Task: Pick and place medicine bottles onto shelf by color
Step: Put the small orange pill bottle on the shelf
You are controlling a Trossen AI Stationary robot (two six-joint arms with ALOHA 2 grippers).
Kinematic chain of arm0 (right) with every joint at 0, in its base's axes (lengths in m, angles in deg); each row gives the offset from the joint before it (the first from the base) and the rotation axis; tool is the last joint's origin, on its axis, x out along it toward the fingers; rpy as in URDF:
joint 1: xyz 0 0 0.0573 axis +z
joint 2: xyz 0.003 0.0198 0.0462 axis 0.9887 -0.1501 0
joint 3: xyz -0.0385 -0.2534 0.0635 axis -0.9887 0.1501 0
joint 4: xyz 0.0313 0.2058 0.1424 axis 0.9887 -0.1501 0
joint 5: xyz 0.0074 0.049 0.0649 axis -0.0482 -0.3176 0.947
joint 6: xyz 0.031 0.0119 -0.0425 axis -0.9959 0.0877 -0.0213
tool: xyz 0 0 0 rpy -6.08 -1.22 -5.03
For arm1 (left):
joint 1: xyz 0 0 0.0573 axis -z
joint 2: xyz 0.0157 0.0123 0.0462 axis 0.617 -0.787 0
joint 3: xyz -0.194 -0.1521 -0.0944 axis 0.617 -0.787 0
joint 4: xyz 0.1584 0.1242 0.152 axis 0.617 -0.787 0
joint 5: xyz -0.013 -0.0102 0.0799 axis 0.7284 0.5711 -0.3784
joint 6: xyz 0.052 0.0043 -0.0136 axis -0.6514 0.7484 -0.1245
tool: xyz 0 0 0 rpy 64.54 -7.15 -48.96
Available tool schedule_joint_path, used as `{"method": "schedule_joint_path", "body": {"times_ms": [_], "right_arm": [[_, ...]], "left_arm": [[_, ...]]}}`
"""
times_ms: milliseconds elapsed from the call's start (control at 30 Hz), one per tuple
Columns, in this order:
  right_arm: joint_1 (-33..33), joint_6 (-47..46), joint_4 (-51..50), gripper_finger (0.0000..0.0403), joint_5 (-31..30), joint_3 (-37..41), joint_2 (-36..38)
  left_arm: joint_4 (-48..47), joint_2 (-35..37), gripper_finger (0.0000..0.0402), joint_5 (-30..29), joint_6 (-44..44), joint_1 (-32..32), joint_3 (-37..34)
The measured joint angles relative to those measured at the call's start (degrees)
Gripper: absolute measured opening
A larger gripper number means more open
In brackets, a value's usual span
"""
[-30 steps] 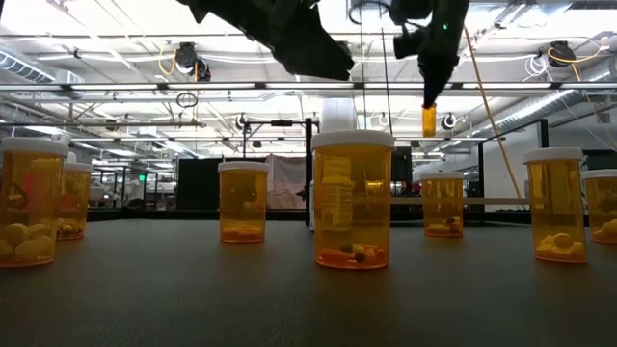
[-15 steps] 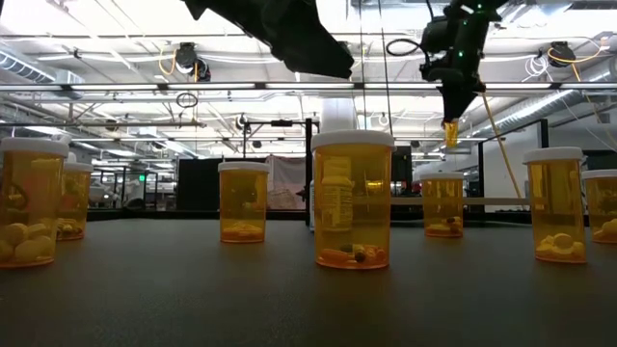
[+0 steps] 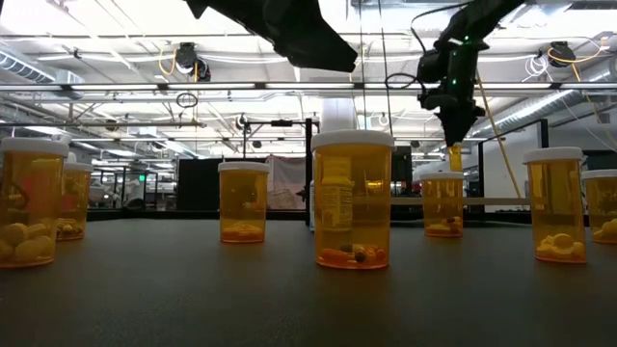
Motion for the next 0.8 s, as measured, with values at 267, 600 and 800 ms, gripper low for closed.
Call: {"method": "schedule_joint_path", "body": {"times_ms": [267,600,800], "right_arm": [[-1.6,-2.97,0.55,0.0121,-0.04,0.01,-2.79],[-2.17,1.15,3.09,0.0121,-0.07,0.05,-2.82],[-2.17,5.68,3.44,0.0121,0.17,0.05,-2.82]], "left_arm": [[0.0,0.0,0.0248,0.0,0.0,0.0,0.02],[0.0,0.0,0.0248,-0.02,-0.36,0.0,0.02],[0.0,0.0,0.0248,-0.02,-0.39,0.0,0.02]]}}
